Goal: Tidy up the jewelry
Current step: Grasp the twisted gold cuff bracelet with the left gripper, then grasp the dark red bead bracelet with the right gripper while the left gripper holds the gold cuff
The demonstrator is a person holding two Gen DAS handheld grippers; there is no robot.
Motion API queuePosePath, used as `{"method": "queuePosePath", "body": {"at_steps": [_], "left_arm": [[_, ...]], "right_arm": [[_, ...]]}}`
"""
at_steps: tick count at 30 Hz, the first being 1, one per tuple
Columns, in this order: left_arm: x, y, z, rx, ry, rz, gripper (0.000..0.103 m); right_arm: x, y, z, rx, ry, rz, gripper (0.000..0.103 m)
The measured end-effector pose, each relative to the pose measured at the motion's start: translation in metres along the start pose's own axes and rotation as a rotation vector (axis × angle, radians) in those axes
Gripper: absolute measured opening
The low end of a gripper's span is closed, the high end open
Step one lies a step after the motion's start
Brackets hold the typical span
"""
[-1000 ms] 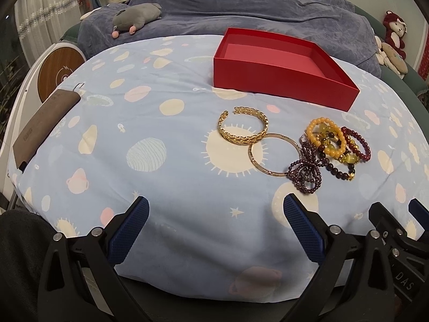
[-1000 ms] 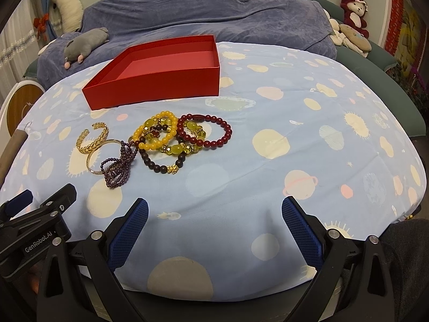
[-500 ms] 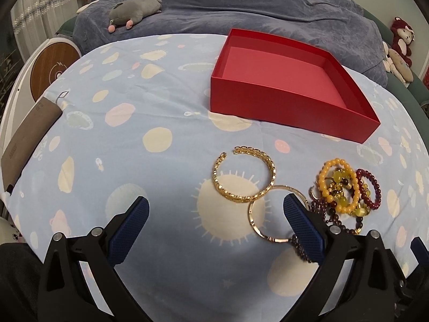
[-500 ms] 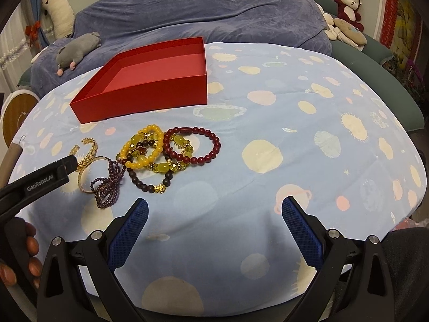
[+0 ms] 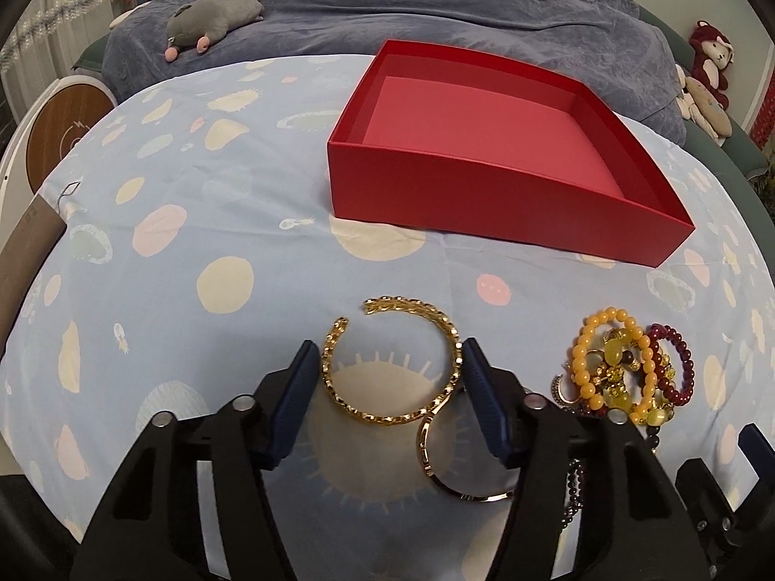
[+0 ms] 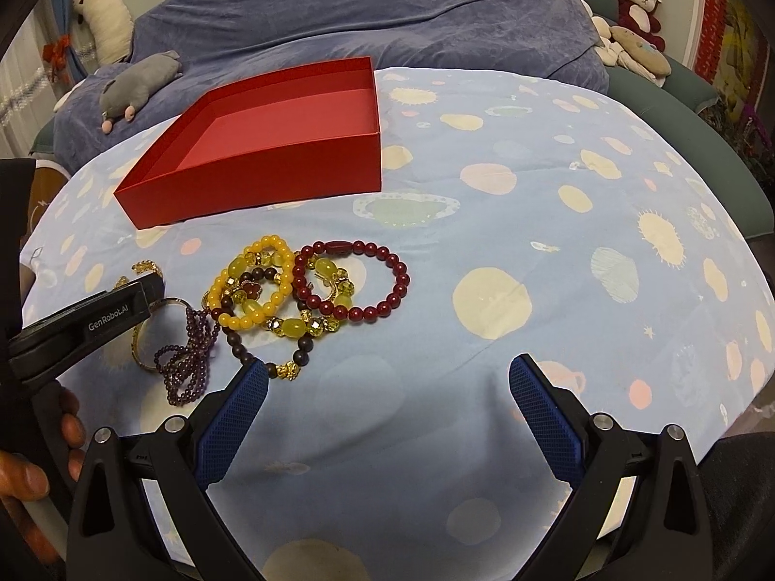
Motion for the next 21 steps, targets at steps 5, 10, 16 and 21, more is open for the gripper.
{"method": "queuePosePath", "body": {"at_steps": [5, 10, 16, 21], "left_arm": [[-0.004, -0.004, 0.002, 0.007, 0.008, -0.001, 0.055], [-0.011, -0.013, 0.012, 0.021, -0.029, 0.004, 0.055], [-0.017, -0.017, 0.017, 0.034, -0.031, 0.017, 0.055], [-0.017, -0.016, 0.017, 0.031, -0.041, 0.021, 0.055]], "right_arm": [[0.004, 0.001, 0.000, 0.002, 0.004, 0.002, 0.096], [0.014, 0.002, 0.002, -0.004, 0.005, -0.011, 0.096], [0.035, 0.015, -0.004, -0.021, 0.041, -0.011, 0.095], [0.051, 0.034, -0.013, -0.043, 0.067, 0.017, 0.083]]}}
Point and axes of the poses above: each gripper's, at about its wrist camera, not at the fingertips, and y roughly the way its jaws point, z to its left, x to its top, the point moved 1 cm from there along y, roughly the way its jaws point, and after that the axes turned 13 degrees about y, right-handed, at the moved point
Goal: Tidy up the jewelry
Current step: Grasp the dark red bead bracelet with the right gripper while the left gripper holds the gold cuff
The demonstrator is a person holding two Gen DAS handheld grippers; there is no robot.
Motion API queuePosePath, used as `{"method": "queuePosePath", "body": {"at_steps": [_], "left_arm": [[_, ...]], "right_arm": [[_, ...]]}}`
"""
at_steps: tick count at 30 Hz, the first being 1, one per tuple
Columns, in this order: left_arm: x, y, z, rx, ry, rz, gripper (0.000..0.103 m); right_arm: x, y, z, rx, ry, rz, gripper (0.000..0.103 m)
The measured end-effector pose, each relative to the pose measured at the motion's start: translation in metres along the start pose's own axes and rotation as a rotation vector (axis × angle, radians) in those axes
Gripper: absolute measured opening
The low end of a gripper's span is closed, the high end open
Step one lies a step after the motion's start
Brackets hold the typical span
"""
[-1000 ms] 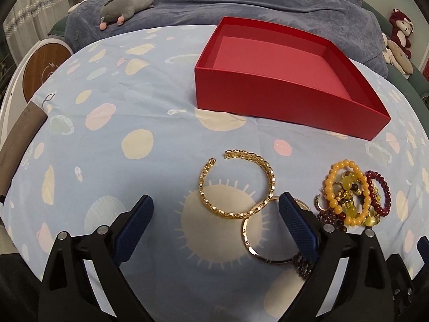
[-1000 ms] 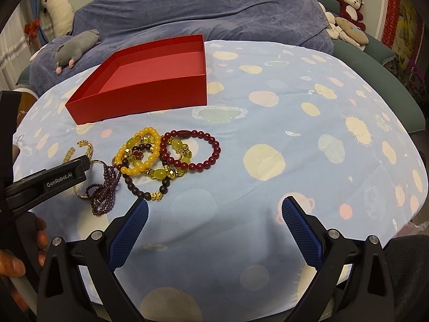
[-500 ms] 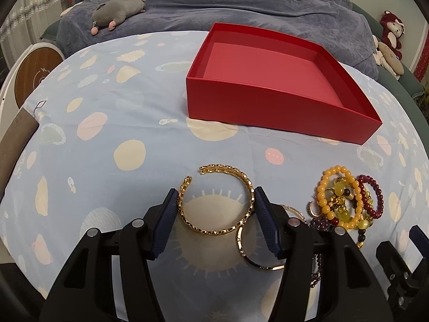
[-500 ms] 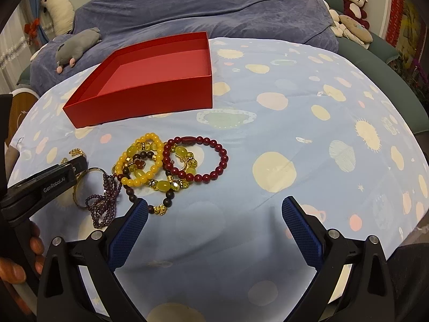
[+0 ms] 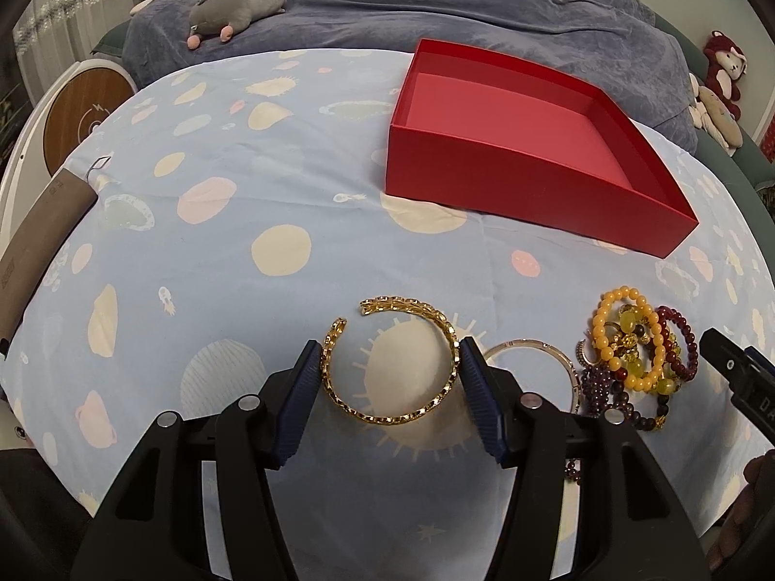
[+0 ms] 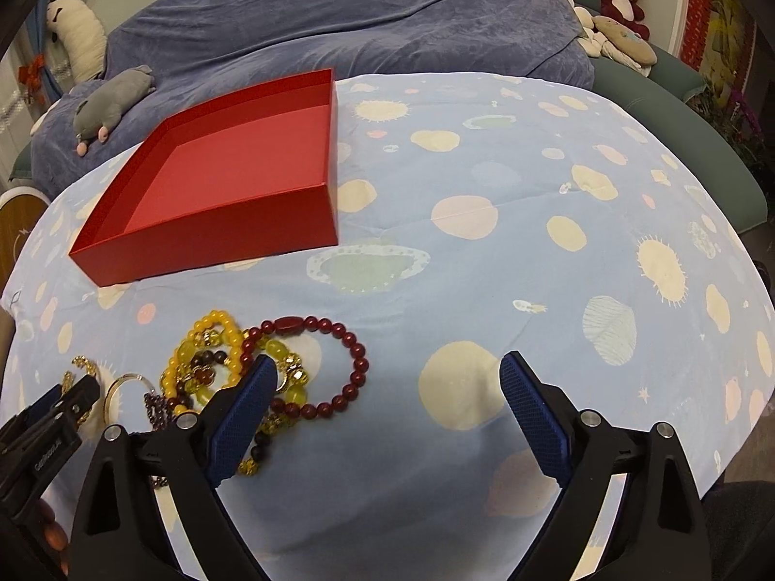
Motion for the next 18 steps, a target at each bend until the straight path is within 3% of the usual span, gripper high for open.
{"method": "queuePosePath", "body": {"at_steps": [6, 8, 16, 18], "left_arm": [[0.004, 0.001, -0.005, -0.009, 0.014, -0.004, 0.055], [0.006, 0.001, -0.007, -0.013, 0.020, -0.006, 0.055], [0.006, 0.002, -0.010, -0.019, 0.020, 0.007, 0.055], [0.006, 0.001, -0.010, -0.019, 0.021, 0.008, 0.055]], "right_arm": [[0.001, 0.020, 0.000, -0.001, -0.009, 0.068, 0.054], [0.000, 0.020, 0.004, -0.001, -0.025, 0.059, 0.049], [-0.004, 0.018, 0.017, 0.035, -0.087, 0.068, 0.008], [-0.005, 0.017, 0.019, 0.035, -0.092, 0.074, 0.008]]}}
Point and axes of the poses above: each gripper's, at about its wrist camera, not at the fingertips, and y roughly the way its jaws point, z to its left, x to its top, the point moved 1 cm from there along y, roughly the way its jaws point, and after that the axes turned 13 degrees about y, right-handed, at the moved point
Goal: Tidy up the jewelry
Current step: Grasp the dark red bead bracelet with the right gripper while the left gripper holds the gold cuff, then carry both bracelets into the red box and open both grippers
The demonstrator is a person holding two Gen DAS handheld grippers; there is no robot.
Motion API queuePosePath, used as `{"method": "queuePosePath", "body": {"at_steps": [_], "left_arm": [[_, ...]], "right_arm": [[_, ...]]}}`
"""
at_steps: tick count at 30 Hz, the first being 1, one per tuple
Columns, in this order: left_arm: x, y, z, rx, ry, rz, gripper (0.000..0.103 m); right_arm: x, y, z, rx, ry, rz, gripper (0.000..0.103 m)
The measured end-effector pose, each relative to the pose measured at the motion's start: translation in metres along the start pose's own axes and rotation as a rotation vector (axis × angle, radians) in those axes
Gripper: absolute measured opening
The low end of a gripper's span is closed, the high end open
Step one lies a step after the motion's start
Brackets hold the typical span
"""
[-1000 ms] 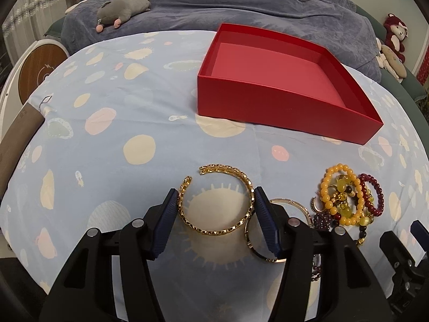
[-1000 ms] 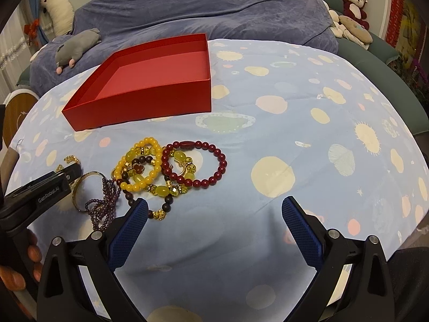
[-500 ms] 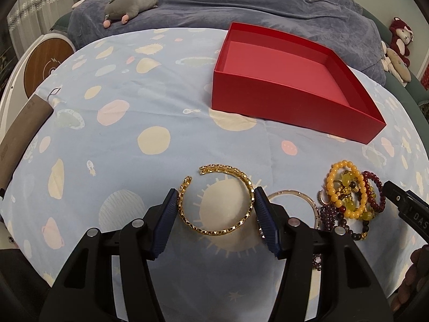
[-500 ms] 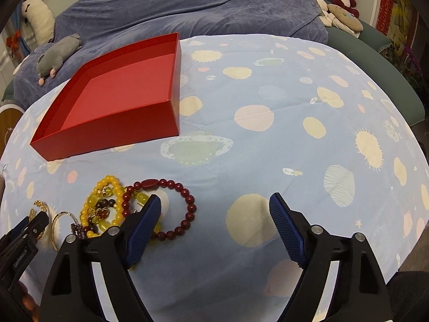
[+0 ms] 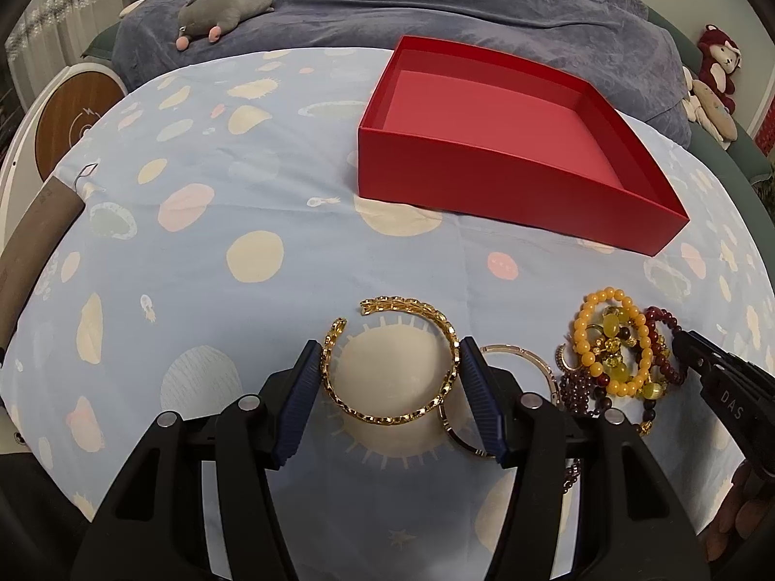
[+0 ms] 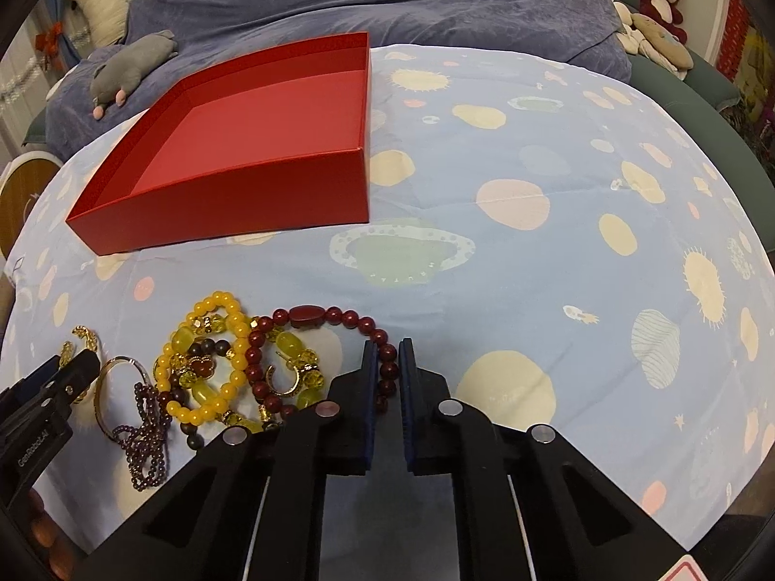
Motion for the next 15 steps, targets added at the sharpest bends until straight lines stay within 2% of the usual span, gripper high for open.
{"method": "queuePosePath", "body": {"at_steps": [9, 15], "left_arm": [[0.004, -0.019, 0.006, -0.022, 0.004, -0.006, 0.055], [0.032, -0.044, 0.014, -0.074, 0.023, -0.033, 0.055]], "right_arm": [[0.007, -0.032, -0.005, 0.052, 0.035, -0.013, 0.007], [0.036, -0.071, 0.012, 0.115, -0.033, -0.045, 0.007]]}}
Point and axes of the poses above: each gripper's, at about its wrist camera, not at the fingertips, and y roughly the way its jaws point, z to its left, x to its top, the point moved 1 cm from there along y, roughly the way its jaws point, and after that the axes turned 13 degrees about y, right-handed, at the moved point
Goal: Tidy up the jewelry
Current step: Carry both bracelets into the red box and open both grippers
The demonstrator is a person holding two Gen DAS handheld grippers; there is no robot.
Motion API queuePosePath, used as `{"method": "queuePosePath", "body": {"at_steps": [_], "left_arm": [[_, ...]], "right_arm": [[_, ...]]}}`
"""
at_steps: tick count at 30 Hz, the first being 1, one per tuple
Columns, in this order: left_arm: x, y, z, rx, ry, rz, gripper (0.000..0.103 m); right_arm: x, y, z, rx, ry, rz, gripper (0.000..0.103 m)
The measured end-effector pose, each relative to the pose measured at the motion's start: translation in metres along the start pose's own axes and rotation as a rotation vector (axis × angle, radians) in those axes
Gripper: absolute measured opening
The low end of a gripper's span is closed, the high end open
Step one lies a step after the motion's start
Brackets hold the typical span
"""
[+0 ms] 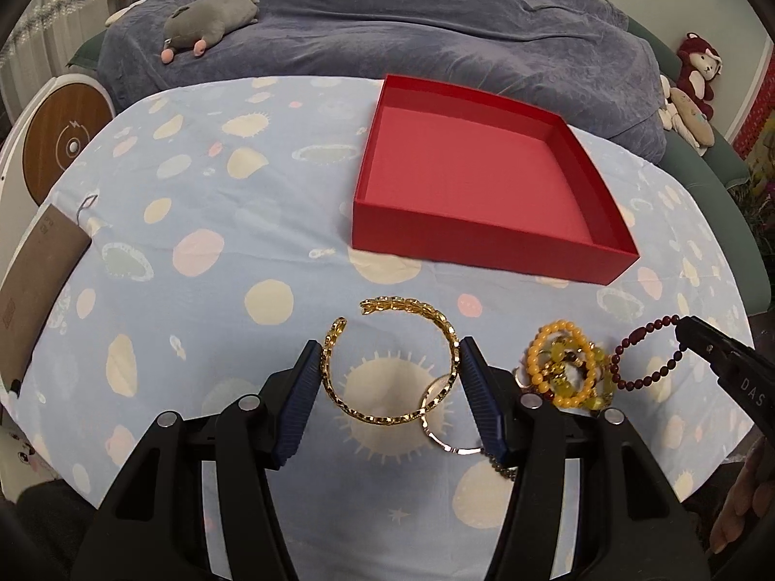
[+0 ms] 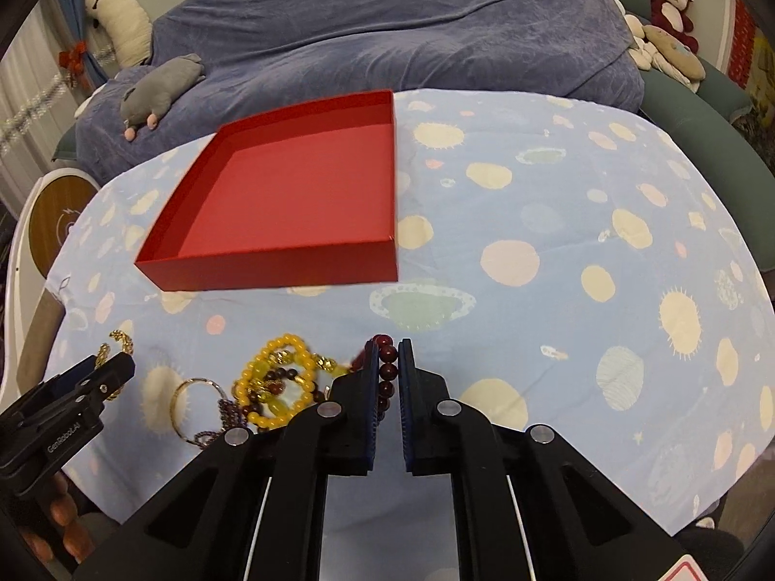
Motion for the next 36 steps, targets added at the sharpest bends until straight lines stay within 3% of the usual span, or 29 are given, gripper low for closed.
{"method": "queuePosePath", "body": {"at_steps": [8, 14, 17, 23, 27, 35, 36], "left_arm": [[0.093, -0.011, 0.006, -0.040, 0.089, -0.088, 0.055], [0.167, 0.028, 0.002, -0.093, 0.112, -0.115, 0.055], [0.192, 0.061, -0.004, -0.077, 0.148, -0.101, 0.055], [0.213, 0.130, -0.001, -0.075, 0.146, -0.024, 0.055], [0.214, 0.163, 0.005, -0.068, 0.139, 0.026, 0.055], [0.211, 0.185, 0.009, -0.044, 0.162, 0.062, 0.055], [0.210, 0.185, 0.010, -0.041, 0.161, 0.057, 0.056]], "right_arm": [[0.080, -0.009, 0.045, 0.102, -0.097, -0.056, 0.007], [0.143, 0.037, 0.075, 0.165, -0.074, -0.034, 0.007], [0.166, 0.069, 0.089, 0.162, -0.082, -0.024, 0.007], [0.191, 0.136, 0.089, 0.168, -0.036, 0.053, 0.007], [0.190, 0.172, 0.081, 0.098, -0.037, 0.089, 0.007], [0.187, 0.200, 0.068, -0.006, -0.058, 0.099, 0.008], [0.187, 0.199, 0.067, -0.011, -0.059, 0.090, 0.011]]}}
Point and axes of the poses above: each gripper's, at about its wrist camera, not at the fingertips, and y roughly the way its jaws point, z to its left, x to its top, the point moved 1 cm from there along y, roughly the way its jaws point, and after that the axes turned 13 degrees about y, right-handed, at the moved point
